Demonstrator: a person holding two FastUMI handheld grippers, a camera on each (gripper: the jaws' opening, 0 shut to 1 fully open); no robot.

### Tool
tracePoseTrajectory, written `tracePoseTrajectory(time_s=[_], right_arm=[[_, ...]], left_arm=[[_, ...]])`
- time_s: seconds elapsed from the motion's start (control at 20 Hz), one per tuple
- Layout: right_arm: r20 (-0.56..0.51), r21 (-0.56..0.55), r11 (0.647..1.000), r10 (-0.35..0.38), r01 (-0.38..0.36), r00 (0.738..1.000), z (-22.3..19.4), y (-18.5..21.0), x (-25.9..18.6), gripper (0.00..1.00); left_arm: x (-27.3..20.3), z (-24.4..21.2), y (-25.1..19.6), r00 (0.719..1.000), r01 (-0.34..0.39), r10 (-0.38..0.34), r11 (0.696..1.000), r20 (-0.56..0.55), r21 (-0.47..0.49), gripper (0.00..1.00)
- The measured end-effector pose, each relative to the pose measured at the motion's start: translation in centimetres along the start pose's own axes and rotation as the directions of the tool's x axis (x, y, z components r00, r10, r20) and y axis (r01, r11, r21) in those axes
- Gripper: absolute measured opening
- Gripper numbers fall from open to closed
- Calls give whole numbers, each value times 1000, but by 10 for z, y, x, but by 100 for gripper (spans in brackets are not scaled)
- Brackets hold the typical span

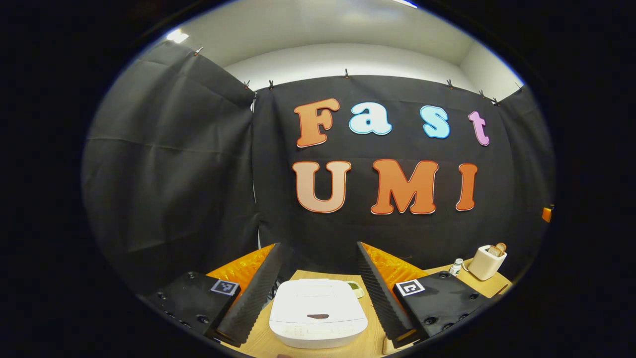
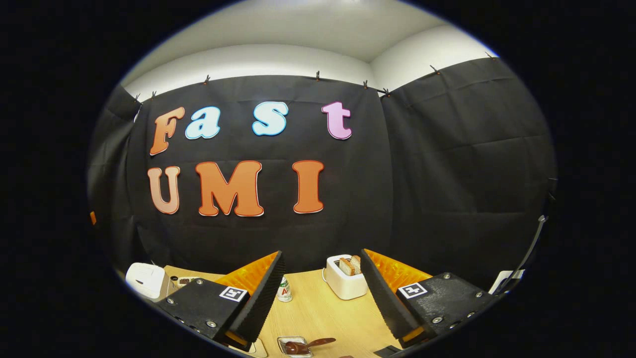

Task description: Close the left gripper, press the button to open the rice cooker; take a wooden spoon from the chopstick holder with the right hand, scoop a spoonful of rice and pour it into the rice cooker, then put the wooden spoon back into the chopstick holder.

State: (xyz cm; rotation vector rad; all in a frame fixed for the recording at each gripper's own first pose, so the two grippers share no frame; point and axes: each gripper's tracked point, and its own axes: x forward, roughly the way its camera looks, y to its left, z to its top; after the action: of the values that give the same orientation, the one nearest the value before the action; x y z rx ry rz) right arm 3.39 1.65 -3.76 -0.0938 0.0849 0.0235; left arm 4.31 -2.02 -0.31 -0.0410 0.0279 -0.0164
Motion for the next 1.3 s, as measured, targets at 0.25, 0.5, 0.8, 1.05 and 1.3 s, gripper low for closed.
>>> tracePoseTrajectory(time_s=[0.25, 0.5, 0.8, 1.05, 1.3], right_arm=[[-7, -2, 1000, 12, -12, 1000, -2, 4, 6, 95], [-21, -24, 999, 21, -22, 1000, -8, 10, 12, 95], [-13, -43, 999, 30, -30, 999, -7, 12, 16, 95], [-12, -38, 999, 23, -23, 1000, -7, 12, 18, 95], [-33, -46, 999, 4, -6, 999, -15, 6, 20, 95]], left_arm=[[9, -10, 3, 1000, -5, 5, 1000, -29, -13, 79], [12, -14, -1, 999, 17, -18, 1000, -47, -17, 13], [18, -24, 3, 995, 18, -26, 996, -94, -90, 4], [30, -54, 7, 984, 25, -44, 994, -175, -105, 4], [49, -111, 2, 951, 45, -70, 995, -300, -88, 3]])
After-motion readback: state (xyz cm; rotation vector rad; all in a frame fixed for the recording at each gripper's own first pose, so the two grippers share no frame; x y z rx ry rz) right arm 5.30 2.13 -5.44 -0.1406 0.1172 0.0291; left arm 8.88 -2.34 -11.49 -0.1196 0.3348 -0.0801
